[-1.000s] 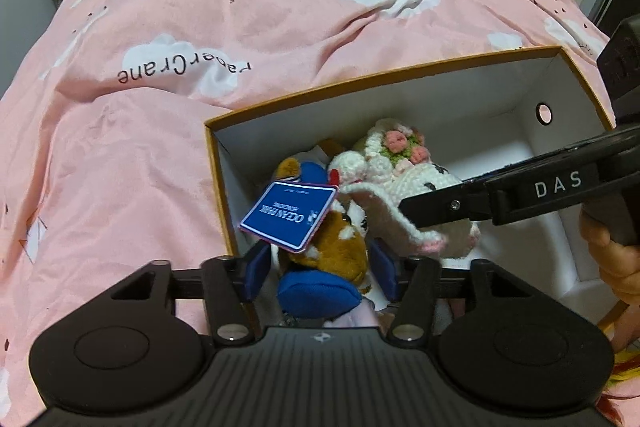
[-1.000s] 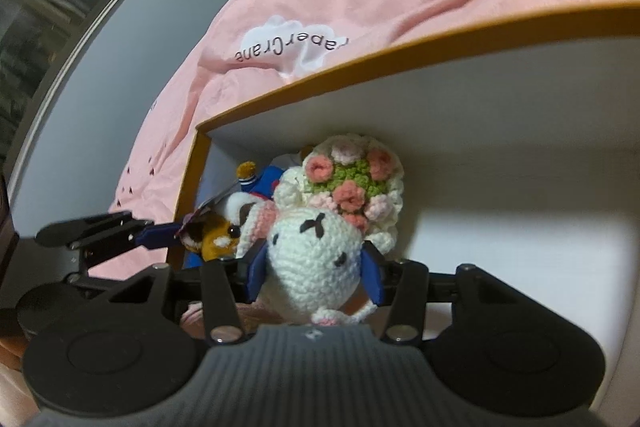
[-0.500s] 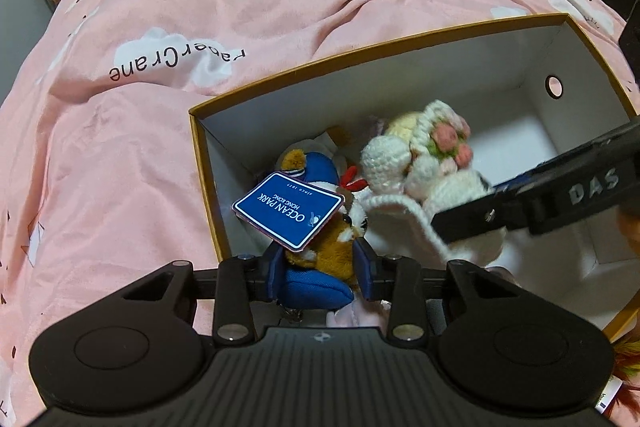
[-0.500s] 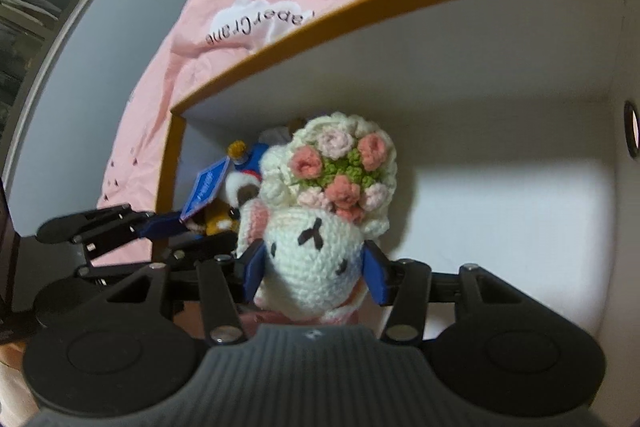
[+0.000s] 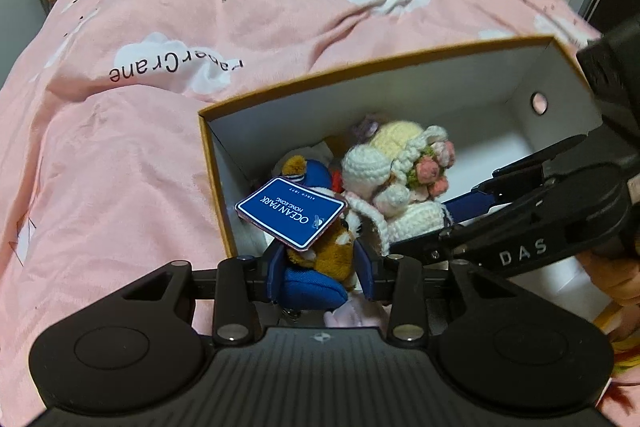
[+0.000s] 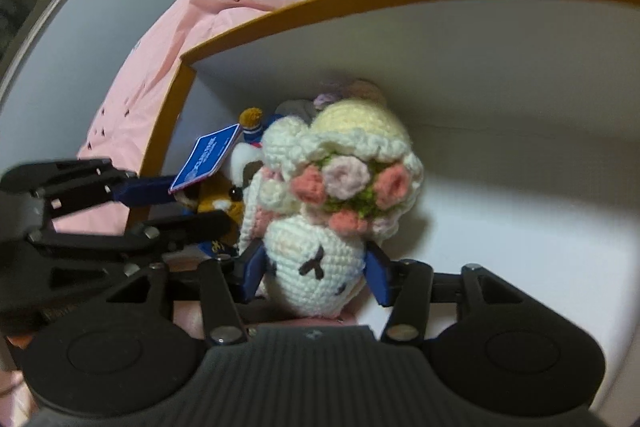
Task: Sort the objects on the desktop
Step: 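Open both tools and withdraw from the shoebox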
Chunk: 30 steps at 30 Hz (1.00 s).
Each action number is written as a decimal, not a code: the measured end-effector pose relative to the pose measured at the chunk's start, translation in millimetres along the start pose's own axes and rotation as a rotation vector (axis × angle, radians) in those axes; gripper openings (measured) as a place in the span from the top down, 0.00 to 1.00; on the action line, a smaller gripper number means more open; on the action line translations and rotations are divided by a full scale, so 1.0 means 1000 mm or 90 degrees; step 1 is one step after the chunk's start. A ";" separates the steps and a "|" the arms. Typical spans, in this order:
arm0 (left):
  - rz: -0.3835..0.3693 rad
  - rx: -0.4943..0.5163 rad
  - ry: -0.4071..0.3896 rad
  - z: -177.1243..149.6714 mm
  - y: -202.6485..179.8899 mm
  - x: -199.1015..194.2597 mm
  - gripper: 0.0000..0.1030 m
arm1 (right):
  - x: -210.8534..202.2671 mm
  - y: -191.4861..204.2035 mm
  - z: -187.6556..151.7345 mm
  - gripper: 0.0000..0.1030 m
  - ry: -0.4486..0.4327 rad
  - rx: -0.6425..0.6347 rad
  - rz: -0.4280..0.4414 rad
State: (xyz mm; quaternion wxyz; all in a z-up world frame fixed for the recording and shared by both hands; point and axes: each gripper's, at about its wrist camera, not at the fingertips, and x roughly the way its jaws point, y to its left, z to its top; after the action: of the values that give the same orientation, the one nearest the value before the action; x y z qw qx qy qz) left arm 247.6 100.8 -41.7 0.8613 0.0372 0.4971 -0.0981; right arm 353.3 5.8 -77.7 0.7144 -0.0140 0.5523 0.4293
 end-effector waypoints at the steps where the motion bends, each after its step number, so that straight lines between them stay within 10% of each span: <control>1: -0.004 -0.006 -0.010 -0.001 0.001 -0.005 0.58 | -0.002 0.004 0.000 0.44 -0.002 -0.013 -0.012; 12: 0.033 0.047 -0.009 0.015 -0.013 0.003 0.67 | -0.039 0.021 0.007 0.49 -0.074 -0.057 -0.078; 30: 0.081 0.092 0.034 0.010 -0.025 0.024 0.67 | -0.006 0.022 0.019 0.63 -0.042 -0.054 -0.098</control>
State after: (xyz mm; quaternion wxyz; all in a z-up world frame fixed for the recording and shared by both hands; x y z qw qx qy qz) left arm 263.0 71.7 -56.9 0.8471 0.1337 0.5084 -0.0778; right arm 354.1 25.8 -55.5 0.7619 -0.0728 0.5071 0.3963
